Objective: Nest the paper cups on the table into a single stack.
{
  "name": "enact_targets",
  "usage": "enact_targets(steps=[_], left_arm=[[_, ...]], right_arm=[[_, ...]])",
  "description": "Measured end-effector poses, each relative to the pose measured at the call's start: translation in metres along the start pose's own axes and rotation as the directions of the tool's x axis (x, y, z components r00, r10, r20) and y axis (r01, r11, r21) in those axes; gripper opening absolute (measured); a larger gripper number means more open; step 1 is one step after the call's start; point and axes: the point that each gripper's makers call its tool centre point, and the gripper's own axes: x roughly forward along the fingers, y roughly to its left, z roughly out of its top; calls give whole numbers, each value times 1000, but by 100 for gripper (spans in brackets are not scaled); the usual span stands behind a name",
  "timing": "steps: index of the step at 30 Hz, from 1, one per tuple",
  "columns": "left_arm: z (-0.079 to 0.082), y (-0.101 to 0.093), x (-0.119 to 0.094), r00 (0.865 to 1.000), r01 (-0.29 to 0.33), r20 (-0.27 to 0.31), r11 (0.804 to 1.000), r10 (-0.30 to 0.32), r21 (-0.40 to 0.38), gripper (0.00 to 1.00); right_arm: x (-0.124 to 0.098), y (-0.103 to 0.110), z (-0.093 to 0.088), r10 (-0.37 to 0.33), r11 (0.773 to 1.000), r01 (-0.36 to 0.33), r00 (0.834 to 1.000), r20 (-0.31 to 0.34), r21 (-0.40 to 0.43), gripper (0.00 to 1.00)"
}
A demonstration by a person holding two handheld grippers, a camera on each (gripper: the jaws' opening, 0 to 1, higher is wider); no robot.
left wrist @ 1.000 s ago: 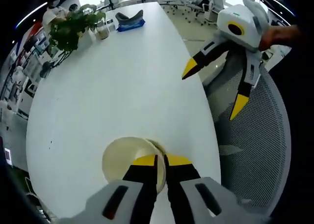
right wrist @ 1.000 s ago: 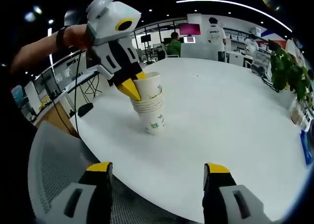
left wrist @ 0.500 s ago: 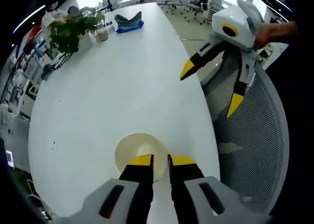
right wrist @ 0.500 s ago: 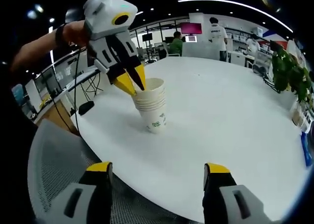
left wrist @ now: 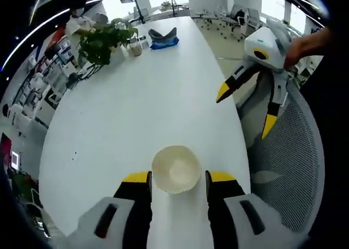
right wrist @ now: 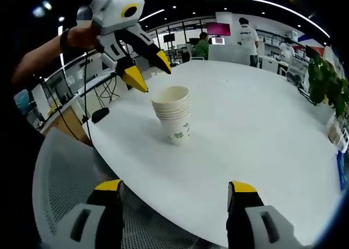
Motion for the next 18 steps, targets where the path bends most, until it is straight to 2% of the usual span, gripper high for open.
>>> enact_targets(steps=[1, 6, 10, 15, 18], left_arm=[[-9, 4, 2, 1000, -10, 6, 1000, 10, -23, 42], [-23, -7, 1, 1000, 0, -15, 999, -1, -37, 53], [-36, -8, 8, 1000, -7, -23, 997, 5, -76, 60], [-46, -9, 19, 1000, -20, -1, 990, 20, -141, 61], [-54, -2, 30, 999, -40, 19, 989, 43, -144, 59]], right_arm=[[1, 0, 0, 3, 1000, -3, 1000, -6, -4, 78], [-2, -1, 5, 14, 1000, -14, 1000, -13, -24, 79], [1, -7, 13, 16, 999, -16, 1000, -13, -32, 80], [20, -14, 28, 37, 997, -37, 999, -10, -67, 80], [32, -13, 39, 67, 993, -68, 998, -14, -98, 80]])
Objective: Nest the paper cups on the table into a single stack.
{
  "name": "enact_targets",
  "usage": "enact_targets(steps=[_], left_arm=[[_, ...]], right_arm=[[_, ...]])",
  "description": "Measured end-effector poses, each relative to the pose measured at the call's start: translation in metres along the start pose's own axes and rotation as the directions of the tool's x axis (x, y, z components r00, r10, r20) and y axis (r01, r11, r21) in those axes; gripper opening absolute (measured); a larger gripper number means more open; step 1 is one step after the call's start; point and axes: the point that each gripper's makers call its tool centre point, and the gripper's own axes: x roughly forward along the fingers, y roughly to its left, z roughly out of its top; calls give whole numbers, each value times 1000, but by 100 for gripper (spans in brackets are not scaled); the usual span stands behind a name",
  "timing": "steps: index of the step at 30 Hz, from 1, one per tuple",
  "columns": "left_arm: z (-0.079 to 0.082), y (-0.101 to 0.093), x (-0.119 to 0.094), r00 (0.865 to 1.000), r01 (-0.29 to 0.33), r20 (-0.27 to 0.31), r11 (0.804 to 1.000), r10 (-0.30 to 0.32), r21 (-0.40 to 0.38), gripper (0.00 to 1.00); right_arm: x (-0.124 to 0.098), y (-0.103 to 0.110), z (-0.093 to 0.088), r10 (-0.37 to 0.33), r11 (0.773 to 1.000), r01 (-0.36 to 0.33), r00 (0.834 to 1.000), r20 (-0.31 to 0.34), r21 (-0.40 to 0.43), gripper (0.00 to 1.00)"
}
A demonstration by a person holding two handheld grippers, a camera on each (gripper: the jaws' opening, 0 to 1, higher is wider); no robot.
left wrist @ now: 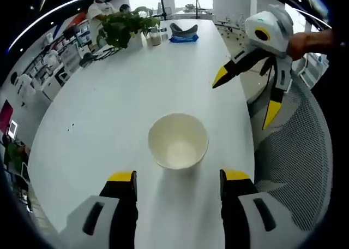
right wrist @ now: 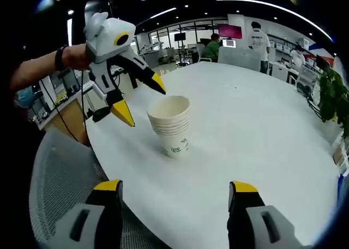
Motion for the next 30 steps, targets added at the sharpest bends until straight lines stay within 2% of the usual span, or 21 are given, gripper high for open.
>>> enact_targets(steps=[2, 3, 5, 8, 10, 12, 15, 17, 18, 20, 24, 26, 28, 30], left_arm=[[-6, 3, 6, 1000, -7, 2, 1000, 7, 8, 59], [1, -6, 2, 1000, -3, 8, 1000, 3, 14, 59], [4, -10, 4, 1000, 7, 29, 1000, -7, 3, 59], [-2, -4, 13, 999, 14, 37, 1000, -14, 3, 58], [2, -11, 14, 999, 19, 36, 1000, -19, 9, 56], [-2, -9, 23, 999, 31, 34, 999, -32, 19, 55], [0, -14, 26, 999, 42, 30, 998, -43, 41, 54], [0, -14, 28, 999, 45, 28, 998, -46, 42, 53], [-1, -14, 31, 998, 50, 23, 998, -51, 41, 53], [-1, -16, 31, 998, 54, 25, 998, -55, 36, 52], [-5, -14, 35, 998, 57, 21, 997, -57, 46, 49], [-6, -13, 36, 999, 51, 14, 997, -52, 56, 48], [-3, -14, 34, 998, 52, 18, 997, -53, 53, 47], [-2, -14, 35, 998, 59, 25, 997, -60, 49, 46]], right_arm=[[8, -1, 4, 11, 1000, -11, 1000, -1, -16, 80], [12, -4, 9, 14, 999, -14, 1000, 3, -29, 80], [19, -9, 18, 24, 999, -23, 1000, 15, -45, 80], [23, -13, 28, 41, 997, -40, 999, 23, -60, 79], [32, -16, 33, 50, 993, -50, 999, 1, -109, 78], [39, -16, 36, 59, 990, -59, 998, -8, -129, 77], [45, -11, 45, 96, 983, -94, 995, 1, -155, 73], [47, -10, 46, 101, 979, -101, 995, -9, -179, 66], [57, -15, 41, 97, 968, -105, 994, -47, -227, 65], [60, -12, 41, 103, 956, -117, 993, -65, -268, 64], [66, -3, 45, 130, 949, -144, 989, -69, -280, 60], [71, -2, 45, 140, 947, -155, 987, -72, -281, 55], [73, 0, 46, 143, 944, -158, 987, -74, -290, 50], [75, 1, 46, 149, 940, -167, 986, -81, -299, 50]])
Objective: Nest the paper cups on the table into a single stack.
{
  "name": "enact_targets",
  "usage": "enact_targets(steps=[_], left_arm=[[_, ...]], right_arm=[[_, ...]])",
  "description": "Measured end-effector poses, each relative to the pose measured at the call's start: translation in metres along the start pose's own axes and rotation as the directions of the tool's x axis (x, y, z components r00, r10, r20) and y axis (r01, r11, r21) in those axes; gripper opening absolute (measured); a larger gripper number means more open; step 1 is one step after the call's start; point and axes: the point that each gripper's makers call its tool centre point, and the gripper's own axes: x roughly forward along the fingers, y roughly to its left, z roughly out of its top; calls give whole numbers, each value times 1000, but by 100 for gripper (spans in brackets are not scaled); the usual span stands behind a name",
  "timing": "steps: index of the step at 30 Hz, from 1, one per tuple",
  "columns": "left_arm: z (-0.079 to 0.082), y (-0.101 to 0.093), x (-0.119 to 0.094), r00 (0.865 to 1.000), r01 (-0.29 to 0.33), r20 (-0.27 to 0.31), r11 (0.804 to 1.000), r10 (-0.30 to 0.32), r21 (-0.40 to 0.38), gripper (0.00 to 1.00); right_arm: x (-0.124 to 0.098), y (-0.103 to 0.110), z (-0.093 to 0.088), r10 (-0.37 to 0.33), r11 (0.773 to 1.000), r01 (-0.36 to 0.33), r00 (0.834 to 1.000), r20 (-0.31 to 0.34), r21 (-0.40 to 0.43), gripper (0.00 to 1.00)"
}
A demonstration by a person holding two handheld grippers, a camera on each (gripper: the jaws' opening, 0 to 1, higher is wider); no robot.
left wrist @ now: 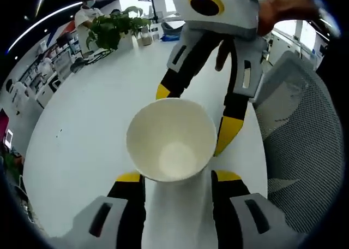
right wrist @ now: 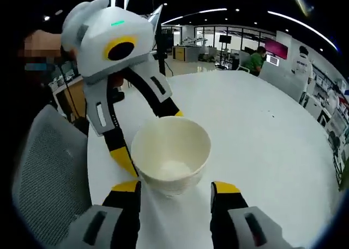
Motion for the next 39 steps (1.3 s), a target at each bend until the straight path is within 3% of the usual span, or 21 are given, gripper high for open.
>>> enact_targets(steps=[3, 7, 17, 24, 27, 39], left_arm=[[0, 0, 3, 1000, 7, 0, 1000, -7, 4, 44], [0, 3, 6, 1000, 7, 1, 1000, -7, 14, 39], [-2, 2, 4, 1000, 21, 2, 1000, -21, -2, 35], [-10, 31, -9, 1000, -15, -1, 1000, 15, -17, 35], [-11, 43, -15, 999, -35, 0, 999, 35, -23, 35], [-19, 115, -22, 995, -99, 17, 991, 101, -88, 35]], right_arm=[[6, -2, -3, 10, 1000, -10, 1000, -7, -11, 49], [5, 3, -1, 36, 999, -36, 999, -15, -21, 40], [10, 4, 2, 60, 997, -61, 998, -34, -47, 39], [24, -10, 23, 63, 996, -64, 998, -18, -61, 39], [30, -19, 40, 64, 996, -63, 998, 0, -61, 39], [55, -66, 84, 78, 988, -79, 997, -15, -131, 40]])
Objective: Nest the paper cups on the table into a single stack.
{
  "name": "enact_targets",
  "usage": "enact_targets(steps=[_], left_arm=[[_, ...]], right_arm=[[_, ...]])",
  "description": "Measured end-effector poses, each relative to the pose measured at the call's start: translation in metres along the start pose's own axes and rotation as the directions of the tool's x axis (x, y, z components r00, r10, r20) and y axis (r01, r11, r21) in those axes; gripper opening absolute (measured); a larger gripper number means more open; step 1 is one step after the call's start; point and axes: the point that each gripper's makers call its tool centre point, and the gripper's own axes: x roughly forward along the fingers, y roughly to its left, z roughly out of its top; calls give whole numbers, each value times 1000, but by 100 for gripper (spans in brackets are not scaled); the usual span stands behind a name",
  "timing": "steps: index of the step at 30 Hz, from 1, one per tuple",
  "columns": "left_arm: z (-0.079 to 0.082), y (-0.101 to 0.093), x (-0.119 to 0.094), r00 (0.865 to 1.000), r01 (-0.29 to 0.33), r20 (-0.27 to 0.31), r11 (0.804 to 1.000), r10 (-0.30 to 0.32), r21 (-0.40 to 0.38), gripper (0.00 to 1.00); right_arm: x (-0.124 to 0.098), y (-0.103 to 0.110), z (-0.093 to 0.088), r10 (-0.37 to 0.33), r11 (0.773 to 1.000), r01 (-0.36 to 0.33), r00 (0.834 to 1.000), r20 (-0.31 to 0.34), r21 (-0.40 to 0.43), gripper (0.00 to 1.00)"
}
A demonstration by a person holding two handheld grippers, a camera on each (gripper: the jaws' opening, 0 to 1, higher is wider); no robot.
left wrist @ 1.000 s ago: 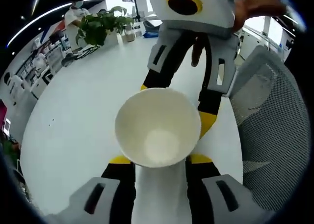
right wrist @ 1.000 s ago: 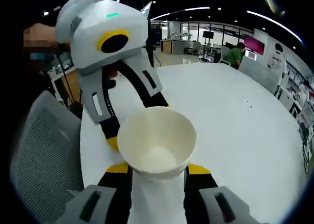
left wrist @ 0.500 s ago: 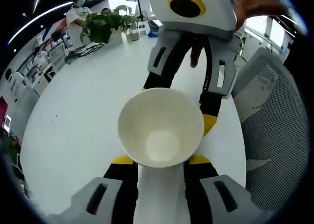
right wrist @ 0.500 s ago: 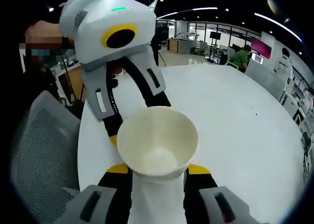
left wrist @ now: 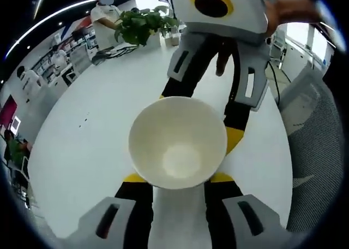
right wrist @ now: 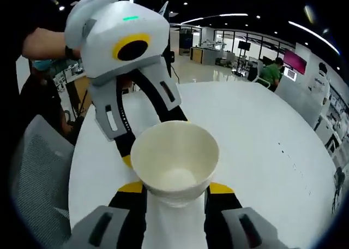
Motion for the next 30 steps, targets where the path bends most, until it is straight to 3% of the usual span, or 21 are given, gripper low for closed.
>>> enact_targets(steps=[10, 19, 30], left_arm=[[-6, 38, 15, 1000, -20, -24, 1000, 20, -16, 35], [-9, 34, 20, 999, 0, -45, 1000, 0, -13, 35], [-15, 31, 21, 999, 10, -47, 999, -12, -42, 35]], right_arm=[[21, -30, 1, 28, 999, -29, 999, -43, -15, 40], [29, -29, -7, 45, 999, -45, 997, -68, -9, 40], [32, -26, -7, 41, 999, -39, 998, -49, 24, 43]])
